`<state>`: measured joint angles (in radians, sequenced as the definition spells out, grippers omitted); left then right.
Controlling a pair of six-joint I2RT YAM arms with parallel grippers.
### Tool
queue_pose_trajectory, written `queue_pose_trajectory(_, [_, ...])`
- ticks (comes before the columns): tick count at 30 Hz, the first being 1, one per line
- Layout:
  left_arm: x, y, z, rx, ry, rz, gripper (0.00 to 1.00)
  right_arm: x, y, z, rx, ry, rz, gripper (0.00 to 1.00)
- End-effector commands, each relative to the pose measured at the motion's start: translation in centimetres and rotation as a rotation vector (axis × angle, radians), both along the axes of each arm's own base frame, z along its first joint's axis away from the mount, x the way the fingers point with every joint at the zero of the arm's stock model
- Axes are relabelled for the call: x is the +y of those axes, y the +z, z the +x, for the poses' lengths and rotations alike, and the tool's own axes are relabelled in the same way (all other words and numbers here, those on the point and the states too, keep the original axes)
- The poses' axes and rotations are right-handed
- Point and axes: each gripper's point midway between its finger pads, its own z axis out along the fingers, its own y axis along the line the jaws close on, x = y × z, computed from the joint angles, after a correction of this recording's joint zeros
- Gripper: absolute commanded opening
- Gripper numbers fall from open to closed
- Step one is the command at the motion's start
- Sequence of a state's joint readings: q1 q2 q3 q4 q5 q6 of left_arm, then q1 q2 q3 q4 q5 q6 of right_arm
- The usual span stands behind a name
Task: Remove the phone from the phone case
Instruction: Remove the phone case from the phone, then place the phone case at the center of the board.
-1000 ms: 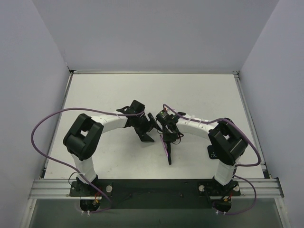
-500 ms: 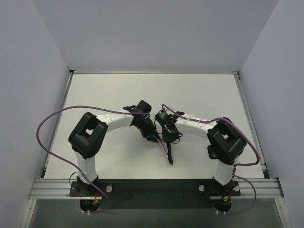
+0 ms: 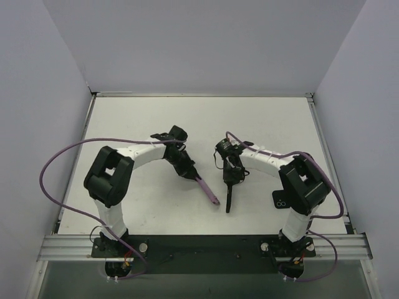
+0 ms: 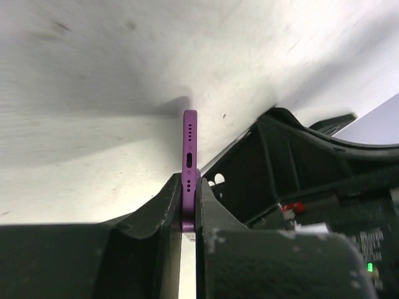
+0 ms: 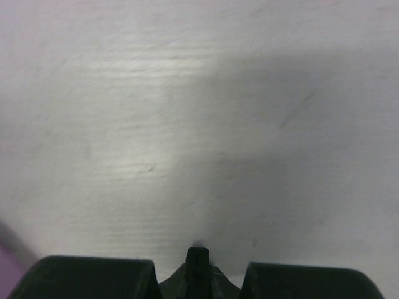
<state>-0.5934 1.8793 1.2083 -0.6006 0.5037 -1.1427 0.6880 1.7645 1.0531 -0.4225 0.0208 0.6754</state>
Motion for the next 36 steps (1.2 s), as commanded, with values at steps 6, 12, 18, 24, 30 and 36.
queue_pose_trajectory(6, [6.0,9.0,8.7,-0.329,0.192,-0.083,0.0,-7.0,2.7,6.4,-0.019,-0.19,-0.009,0.0])
queue_pose_trajectory(12, [11.1,10.9,12.4,-0.514,0.09,0.25,0.0,-9.0,5.7,14.7,-0.149,-0.341,0.215,0.08])
queue_pose_trajectory(18, [15.9,11.9,14.9,-0.61,0.039,0.553,0.0,-15.5,7.8,18.9,-0.248,-0.531,0.235,0.76])
queue_pose_trajectory(24, [18.5,12.3,17.5,-0.654,0.003,0.781,0.0,-23.2,8.0,13.9,-0.241,-0.755,0.099,0.8])
queue_pose_trajectory(30, [20.2,13.2,20.5,-0.689,-0.078,1.068,0.0,-25.8,7.6,4.1,-0.152,-0.864,-0.079,0.8])
queue_pose_trajectory(36, [19.5,11.4,24.2,-0.668,-0.137,1.215,0.0,-24.7,5.3,-5.4,-0.032,-1.045,-0.098,0.8])
